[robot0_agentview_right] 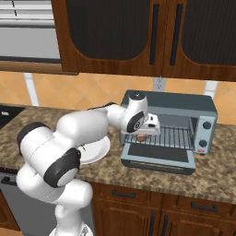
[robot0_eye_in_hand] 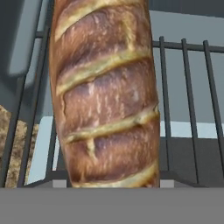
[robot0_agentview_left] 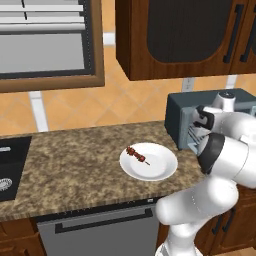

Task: Pick up the kebab skewer and baguette bread, and place them inside the toaster oven. Close the toaster oven door and start by setting the timer.

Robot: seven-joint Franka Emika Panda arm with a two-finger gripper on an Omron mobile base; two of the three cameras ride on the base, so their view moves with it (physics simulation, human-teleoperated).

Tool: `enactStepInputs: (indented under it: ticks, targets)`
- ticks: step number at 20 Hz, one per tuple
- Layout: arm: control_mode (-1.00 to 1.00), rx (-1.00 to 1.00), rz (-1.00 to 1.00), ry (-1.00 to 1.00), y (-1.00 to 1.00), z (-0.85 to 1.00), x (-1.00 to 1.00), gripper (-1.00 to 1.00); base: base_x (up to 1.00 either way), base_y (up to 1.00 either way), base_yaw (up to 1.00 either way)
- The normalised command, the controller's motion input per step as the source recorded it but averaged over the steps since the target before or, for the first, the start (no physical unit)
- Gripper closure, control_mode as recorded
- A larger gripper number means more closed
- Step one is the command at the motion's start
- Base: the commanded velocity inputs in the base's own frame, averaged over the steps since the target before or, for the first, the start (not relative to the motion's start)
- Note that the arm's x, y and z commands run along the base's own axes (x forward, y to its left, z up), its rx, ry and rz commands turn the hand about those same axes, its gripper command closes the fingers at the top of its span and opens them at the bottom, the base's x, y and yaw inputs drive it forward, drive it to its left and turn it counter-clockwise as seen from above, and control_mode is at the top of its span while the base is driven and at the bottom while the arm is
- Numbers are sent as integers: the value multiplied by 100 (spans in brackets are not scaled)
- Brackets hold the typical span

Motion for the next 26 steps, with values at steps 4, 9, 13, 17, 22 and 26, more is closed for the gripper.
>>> enactStepInputs:
  ticks: [4,9,13,17,22,26]
  targets:
    - [-100,0,0,0,-1,-39,-13,100,0,0,0]
    - [-100,0,0,-2,0,-37,-60,-100,0,0,0]
    - [-100,0,0,-10,6,1,-8,-100,0,0,0]
    - [-100,0,0,-10,18,42,-34,-100,0,0,0]
    - [-100,0,-3,-8,60,51,-87,-100,0,0,0]
    - [-100,-3,2,0,98,10,-97,-100,0,0,0]
